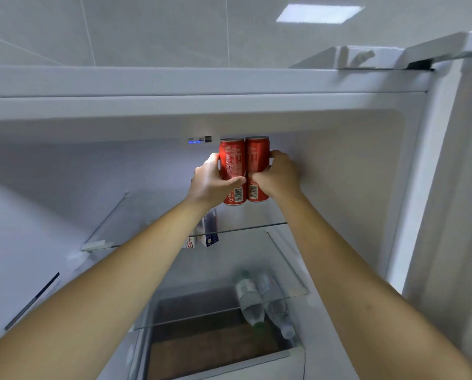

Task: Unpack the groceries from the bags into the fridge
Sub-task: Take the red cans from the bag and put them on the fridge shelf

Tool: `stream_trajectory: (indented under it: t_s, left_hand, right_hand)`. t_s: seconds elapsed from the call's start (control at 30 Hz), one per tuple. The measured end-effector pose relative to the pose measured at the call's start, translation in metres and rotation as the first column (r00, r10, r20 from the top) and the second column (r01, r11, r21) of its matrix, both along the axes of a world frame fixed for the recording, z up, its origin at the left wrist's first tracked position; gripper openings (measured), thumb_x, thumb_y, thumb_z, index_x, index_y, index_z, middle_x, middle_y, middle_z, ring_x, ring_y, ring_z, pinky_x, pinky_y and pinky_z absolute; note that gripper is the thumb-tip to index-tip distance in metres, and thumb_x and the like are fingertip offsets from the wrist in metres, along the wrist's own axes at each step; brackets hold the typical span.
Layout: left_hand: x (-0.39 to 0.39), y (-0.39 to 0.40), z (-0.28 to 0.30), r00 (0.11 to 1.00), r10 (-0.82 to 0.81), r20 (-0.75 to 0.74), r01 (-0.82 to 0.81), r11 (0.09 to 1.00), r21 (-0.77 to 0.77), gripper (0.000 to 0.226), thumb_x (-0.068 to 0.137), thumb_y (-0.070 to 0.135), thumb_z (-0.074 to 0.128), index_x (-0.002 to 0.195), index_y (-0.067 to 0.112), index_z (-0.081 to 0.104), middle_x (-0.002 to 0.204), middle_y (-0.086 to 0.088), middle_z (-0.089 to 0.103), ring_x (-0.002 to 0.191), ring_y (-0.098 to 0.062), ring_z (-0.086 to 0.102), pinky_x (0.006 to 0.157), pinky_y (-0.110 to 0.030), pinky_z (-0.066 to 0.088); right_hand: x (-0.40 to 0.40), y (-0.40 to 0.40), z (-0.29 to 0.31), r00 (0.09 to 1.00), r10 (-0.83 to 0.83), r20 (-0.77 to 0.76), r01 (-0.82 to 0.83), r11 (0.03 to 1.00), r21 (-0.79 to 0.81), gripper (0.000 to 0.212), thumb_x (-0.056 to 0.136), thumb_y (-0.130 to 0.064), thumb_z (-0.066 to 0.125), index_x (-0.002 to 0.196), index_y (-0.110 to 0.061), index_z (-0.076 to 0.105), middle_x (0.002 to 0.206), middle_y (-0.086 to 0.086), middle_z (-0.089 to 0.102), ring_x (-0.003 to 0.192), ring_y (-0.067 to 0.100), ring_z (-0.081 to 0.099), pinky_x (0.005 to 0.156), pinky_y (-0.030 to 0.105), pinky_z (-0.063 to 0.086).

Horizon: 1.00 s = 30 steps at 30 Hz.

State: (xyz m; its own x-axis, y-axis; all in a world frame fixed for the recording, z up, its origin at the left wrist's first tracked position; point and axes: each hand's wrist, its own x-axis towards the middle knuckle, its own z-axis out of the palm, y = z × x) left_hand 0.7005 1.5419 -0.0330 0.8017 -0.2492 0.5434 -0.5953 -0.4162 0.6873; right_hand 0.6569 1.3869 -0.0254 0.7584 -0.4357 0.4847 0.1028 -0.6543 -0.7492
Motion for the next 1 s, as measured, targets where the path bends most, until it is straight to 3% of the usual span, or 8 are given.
stream_trajectory:
  t_s: [0.07,0.23,0.33,0.6,1.0]
  left_hand:
    - [0.015,-0.005,-0.006,0.997,0.072,0.019,-0.072,0.997,0.012,0.05,0.082,0.036,0.083,0.122,0.02,0.057,0.104,0.006,0.068,0.096,-0.017,0.066,0.077,-0.027,0.052]
    - [0.053,-0.019,-0.01,0.984,0.173,-0.035,-0.171,0.983,0.059,0.057,0.081,0.038,0.081,0.127,0.02,0.052,0.118,-0.003,0.069,0.109,-0.026,0.066,0.093,-0.041,0.054]
    - [0.07,-0.03,-0.006,0.974,0.221,-0.058,-0.215,0.972,0.1,0.059,0.082,0.037,0.08,0.128,0.017,0.048,0.122,-0.009,0.066,0.111,-0.033,0.064,0.095,-0.045,0.053]
    - [0.096,-0.049,-0.004,0.957,0.28,-0.08,-0.271,0.957,0.105,0.056,0.083,0.029,0.079,0.121,0.012,0.041,0.117,-0.015,0.059,0.107,-0.04,0.062,0.09,-0.047,0.053]
    - [0.096,-0.068,0.002,0.937,0.328,-0.124,-0.315,0.942,0.114,0.068,0.078,0.032,0.079,0.127,0.01,0.038,0.122,-0.014,0.044,0.106,-0.042,0.059,0.079,-0.041,0.047]
  right_hand:
    - [0.013,0.004,-0.002,0.999,-0.036,0.012,0.036,0.999,-0.016,0.045,0.084,-0.026,0.079,0.124,-0.013,0.063,0.115,0.008,0.073,0.103,0.028,0.072,0.087,0.037,0.056]
    - [0.045,0.007,-0.001,0.994,-0.113,-0.014,0.112,0.992,-0.063,0.045,0.086,-0.025,0.079,0.123,-0.007,0.061,0.121,0.013,0.07,0.109,0.032,0.069,0.087,0.037,0.054]
    - [0.061,0.006,0.001,0.987,-0.155,-0.037,0.151,0.985,-0.08,0.046,0.089,-0.026,0.077,0.125,-0.005,0.058,0.124,0.015,0.066,0.114,0.035,0.066,0.089,0.04,0.053]
    - [0.089,-0.003,0.002,0.972,-0.226,-0.065,0.206,0.952,-0.226,0.045,0.093,-0.029,0.075,0.127,-0.004,0.06,0.129,0.017,0.065,0.12,0.037,0.063,0.092,0.038,0.051]
    - [0.108,-0.004,-0.009,0.974,-0.202,-0.102,0.188,0.973,-0.138,0.043,0.087,-0.015,0.075,0.125,-0.001,0.06,0.129,0.02,0.065,0.119,0.04,0.064,0.093,0.041,0.053]
